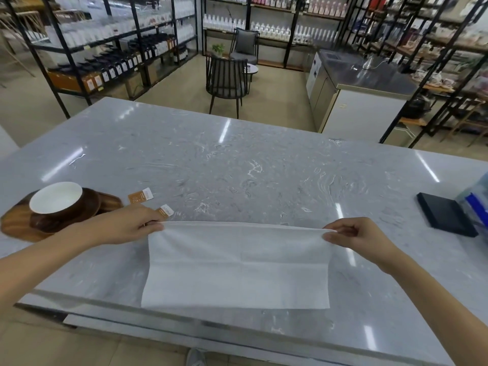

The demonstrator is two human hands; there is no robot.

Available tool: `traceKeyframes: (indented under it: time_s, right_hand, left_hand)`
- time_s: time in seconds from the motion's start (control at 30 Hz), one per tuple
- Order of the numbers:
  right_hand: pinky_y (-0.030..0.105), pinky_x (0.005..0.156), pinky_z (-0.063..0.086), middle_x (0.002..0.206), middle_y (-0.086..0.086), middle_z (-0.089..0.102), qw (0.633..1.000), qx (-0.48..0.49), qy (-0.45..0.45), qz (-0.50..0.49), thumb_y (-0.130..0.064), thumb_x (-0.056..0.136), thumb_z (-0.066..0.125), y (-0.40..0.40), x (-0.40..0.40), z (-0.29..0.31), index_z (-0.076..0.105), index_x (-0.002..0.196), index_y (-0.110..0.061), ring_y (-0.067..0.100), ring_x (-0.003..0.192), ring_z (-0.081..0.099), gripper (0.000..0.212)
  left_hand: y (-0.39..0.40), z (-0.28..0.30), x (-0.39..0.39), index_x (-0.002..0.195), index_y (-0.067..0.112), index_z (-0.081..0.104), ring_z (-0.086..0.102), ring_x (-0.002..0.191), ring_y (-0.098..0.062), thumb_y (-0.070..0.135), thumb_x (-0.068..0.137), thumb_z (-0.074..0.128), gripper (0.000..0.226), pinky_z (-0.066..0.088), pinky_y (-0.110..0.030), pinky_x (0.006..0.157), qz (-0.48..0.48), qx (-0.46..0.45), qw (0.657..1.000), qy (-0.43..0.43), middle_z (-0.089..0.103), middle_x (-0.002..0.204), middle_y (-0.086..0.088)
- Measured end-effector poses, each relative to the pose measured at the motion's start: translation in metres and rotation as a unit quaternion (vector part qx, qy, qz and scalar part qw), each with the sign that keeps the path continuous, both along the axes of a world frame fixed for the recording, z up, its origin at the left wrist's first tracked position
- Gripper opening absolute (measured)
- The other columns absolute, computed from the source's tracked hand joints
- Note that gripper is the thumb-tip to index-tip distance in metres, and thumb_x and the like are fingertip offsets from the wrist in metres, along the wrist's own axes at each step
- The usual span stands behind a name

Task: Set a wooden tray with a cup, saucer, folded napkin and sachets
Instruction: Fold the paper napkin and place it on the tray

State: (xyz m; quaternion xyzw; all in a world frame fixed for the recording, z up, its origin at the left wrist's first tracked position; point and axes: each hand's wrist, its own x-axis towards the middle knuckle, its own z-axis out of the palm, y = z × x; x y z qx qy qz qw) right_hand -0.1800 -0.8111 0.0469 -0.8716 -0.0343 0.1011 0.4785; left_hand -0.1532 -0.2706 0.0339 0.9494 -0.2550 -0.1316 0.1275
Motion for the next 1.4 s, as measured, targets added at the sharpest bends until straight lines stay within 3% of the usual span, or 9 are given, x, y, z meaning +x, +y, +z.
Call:
traceKeyframes:
  time_s: [0.13,0.23,0.37,0.67,0.77,0.9,1.1,1.23,1.4]
  right_hand:
    - [0.01,0.073,0.055,0.092,-0.005,0.082,0.999,0.028,-0.019,-0.019,-0.04,0.082,0.082,0.0,-0.009,0.011,0.083,0.092,-0.03,0.008,0.089,0.077,0.015]
    - [0.011,0.072,0.057,0.088,0.001,0.082,0.998,0.042,-0.037,-0.038,-0.031,0.082,0.083,-0.002,-0.012,0.013,0.084,0.091,-0.025,0.014,0.088,0.077,0.011]
    - [0.015,0.07,0.059,0.085,0.014,0.08,0.995,0.051,-0.055,-0.061,-0.021,0.082,0.084,-0.007,-0.022,0.019,0.083,0.094,-0.017,0.025,0.085,0.077,0.013]
    - [0.019,0.062,0.06,0.095,-0.007,0.081,0.996,0.033,-0.066,-0.059,-0.027,0.07,0.091,-0.018,-0.056,0.037,0.083,0.086,-0.031,0.013,0.083,0.078,0.018]
    - [0.019,0.063,0.06,0.097,-0.007,0.081,0.993,0.056,-0.081,-0.058,-0.04,0.063,0.09,-0.027,-0.066,0.044,0.084,0.089,-0.029,0.01,0.086,0.077,0.028]
    - [0.02,0.067,0.061,0.104,-0.003,0.081,0.974,0.179,-0.102,-0.094,-0.053,0.058,0.092,-0.034,-0.077,0.043,0.085,0.097,-0.026,0.009,0.092,0.076,0.048]
    - [0.017,0.067,0.06,0.101,-0.003,0.082,0.964,0.202,-0.106,-0.139,-0.034,0.068,0.085,-0.03,-0.092,0.03,0.085,0.094,-0.027,0.008,0.092,0.077,0.027]
    - [0.017,0.066,0.06,0.098,-0.003,0.082,0.956,0.206,-0.131,-0.161,-0.029,0.067,0.085,-0.038,-0.102,0.027,0.086,0.089,-0.028,0.007,0.088,0.077,0.022]
    - [0.019,0.066,0.061,0.098,0.0,0.082,0.961,0.187,-0.133,-0.153,-0.027,0.067,0.086,-0.046,-0.112,0.012,0.086,0.09,-0.025,0.011,0.089,0.077,0.023]
  left_hand:
    - [-0.001,0.015,-0.008,0.075,0.022,0.072,0.065,0.072,-0.003,0.038,0.083,0.08,0.02,0.051,-0.021,0.071,0.032,-0.064,0.996,0.054,0.071,0.074,0.011]
    - [-0.006,0.019,-0.018,0.074,0.026,0.076,0.068,0.075,0.0,0.036,0.075,0.087,0.015,0.051,-0.015,0.07,0.052,-0.093,0.994,0.014,0.073,0.075,0.019]
    - [-0.008,0.022,-0.031,0.083,0.029,0.082,0.07,0.077,0.006,0.033,0.076,0.086,0.009,0.055,-0.022,0.075,0.074,-0.12,0.99,-0.028,0.077,0.08,0.021]
    - [-0.013,0.039,-0.07,0.098,0.032,0.081,0.071,0.085,0.009,0.026,0.085,0.08,0.014,0.058,-0.023,0.081,0.04,-0.105,0.994,-0.015,0.078,0.094,0.025]
    - [-0.009,0.047,-0.079,0.09,0.031,0.084,0.073,0.081,0.003,0.031,0.075,0.086,0.014,0.057,-0.016,0.075,0.1,-0.194,0.976,-0.007,0.08,0.089,0.018]
    - [-0.006,0.058,-0.09,0.081,0.022,0.084,0.059,0.045,0.006,0.025,0.069,0.086,0.013,0.043,-0.006,0.046,0.19,-0.386,0.902,-0.002,0.075,0.063,0.006]
    - [-0.022,0.069,-0.103,0.08,0.037,0.083,0.07,0.065,0.008,0.027,0.072,0.08,0.014,0.048,-0.002,0.059,0.192,-0.411,0.891,-0.03,0.08,0.076,0.012]
    - [-0.032,0.072,-0.11,0.078,0.047,0.08,0.064,0.064,0.017,0.016,0.077,0.078,0.031,0.044,0.002,0.059,0.178,-0.402,0.897,-0.048,0.077,0.074,0.022]
    - [-0.035,0.064,-0.113,0.086,0.035,0.083,0.055,0.048,0.013,0.009,0.086,0.071,0.029,0.04,0.002,0.051,0.17,-0.428,0.887,-0.04,0.075,0.071,0.019]
